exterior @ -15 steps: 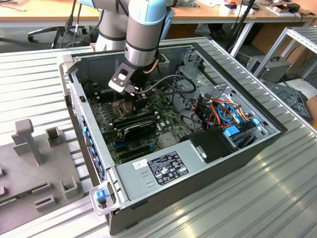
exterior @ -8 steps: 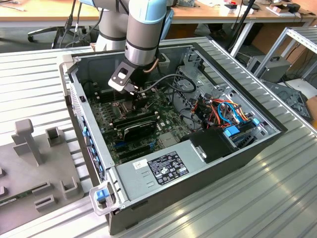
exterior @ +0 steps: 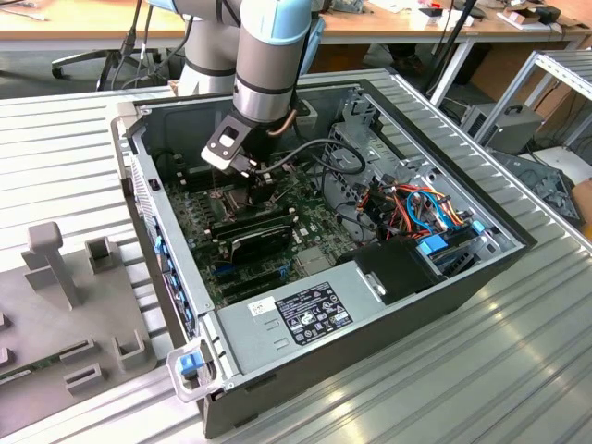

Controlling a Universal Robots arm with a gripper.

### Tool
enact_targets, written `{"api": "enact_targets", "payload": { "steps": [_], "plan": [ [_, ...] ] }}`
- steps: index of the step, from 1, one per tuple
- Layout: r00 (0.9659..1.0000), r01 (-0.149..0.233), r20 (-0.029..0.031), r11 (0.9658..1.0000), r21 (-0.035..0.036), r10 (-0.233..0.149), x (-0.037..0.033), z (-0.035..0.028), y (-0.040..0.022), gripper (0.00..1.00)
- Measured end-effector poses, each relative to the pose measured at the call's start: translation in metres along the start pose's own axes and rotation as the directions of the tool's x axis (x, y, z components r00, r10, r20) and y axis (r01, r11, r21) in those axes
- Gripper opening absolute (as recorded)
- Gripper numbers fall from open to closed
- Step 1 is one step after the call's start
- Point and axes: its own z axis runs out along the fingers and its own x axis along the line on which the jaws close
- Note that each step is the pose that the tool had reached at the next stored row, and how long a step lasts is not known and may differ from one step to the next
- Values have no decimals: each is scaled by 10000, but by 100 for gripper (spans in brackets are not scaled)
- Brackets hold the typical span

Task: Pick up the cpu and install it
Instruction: 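Place the cpu into insertion slot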

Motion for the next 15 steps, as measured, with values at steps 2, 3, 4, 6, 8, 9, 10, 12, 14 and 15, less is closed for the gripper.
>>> {"api": "enact_targets", "payload": {
  "steps": [2, 3, 4, 6, 8, 9, 10, 12, 14, 15],
  "plan": [
    [10000, 0, 0, 10000, 0, 0, 0, 3, 1, 55],
    [10000, 1, 0, 10000, 0, -1, 0, 5, 3, 55],
    [10000, 0, 0, 10000, -1, 0, 0, 5, 3, 55],
    [10000, 0, -1, 10000, -1, 0, 1, 7, 6, 55],
    [10000, 0, -1, 10000, -1, 0, 1, 8, 10, 55],
    [10000, 0, -1, 10000, -1, 0, 1, 9, 13, 55],
    [10000, -1, 0, 10000, -1, 1, 1, 10, 14, 55],
    [10000, -1, -1, 10000, -1, 1, 1, 13, 14, 55],
    [10000, 0, 0, 10000, 0, 0, 1, 17, 14, 55],
    [10000, 0, -1, 10000, 0, 0, 1, 17, 14, 55]
  ]
}}
